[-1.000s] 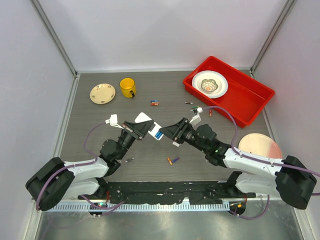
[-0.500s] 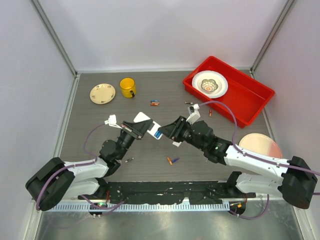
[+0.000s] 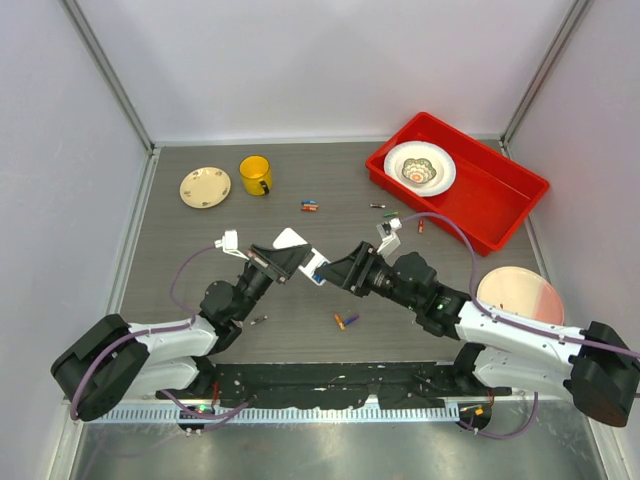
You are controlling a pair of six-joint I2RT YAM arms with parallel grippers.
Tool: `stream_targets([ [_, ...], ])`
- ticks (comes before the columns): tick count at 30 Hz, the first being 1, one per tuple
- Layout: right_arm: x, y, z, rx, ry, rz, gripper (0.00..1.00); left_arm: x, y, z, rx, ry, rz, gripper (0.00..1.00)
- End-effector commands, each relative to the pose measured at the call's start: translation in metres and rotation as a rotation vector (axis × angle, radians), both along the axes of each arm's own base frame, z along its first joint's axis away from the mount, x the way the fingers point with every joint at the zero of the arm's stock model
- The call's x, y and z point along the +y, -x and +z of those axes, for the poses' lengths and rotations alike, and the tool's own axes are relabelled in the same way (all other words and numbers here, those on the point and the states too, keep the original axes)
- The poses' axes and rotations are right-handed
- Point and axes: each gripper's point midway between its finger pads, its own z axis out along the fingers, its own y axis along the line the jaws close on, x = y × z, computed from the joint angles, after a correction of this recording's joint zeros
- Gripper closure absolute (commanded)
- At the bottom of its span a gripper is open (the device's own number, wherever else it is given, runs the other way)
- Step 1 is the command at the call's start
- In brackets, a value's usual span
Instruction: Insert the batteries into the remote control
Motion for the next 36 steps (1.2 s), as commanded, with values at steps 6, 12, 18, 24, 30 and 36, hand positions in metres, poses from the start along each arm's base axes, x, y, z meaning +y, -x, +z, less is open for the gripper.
stream_targets([
  [6,-0.012,0.004,0.026,-0.027,-0.182,0.011,0.43,0.019,0.019,0.067,-0.208,0.186,0.010,1.00],
  [12,-0.007,0.004,0.022,-0.025,-0.168,0.029,0.47,0.017,0.018,0.066,-0.200,0.188,0.002,1.00],
  [18,-0.005,-0.001,0.018,-0.018,-0.171,0.019,0.56,0.016,0.019,0.069,-0.204,0.194,-0.007,1.00],
  [24,-0.008,-0.005,0.014,-0.012,-0.184,-0.009,0.67,0.016,0.019,0.070,-0.205,0.198,-0.010,1.00],
  [30,-0.004,-0.007,0.006,0.001,-0.147,-0.004,0.85,0.014,0.019,0.071,-0.205,0.199,-0.016,1.00],
  [36,-0.005,-0.006,0.010,0.001,-0.174,-0.003,0.80,0.015,0.020,0.070,-0.204,0.199,-0.016,1.00],
])
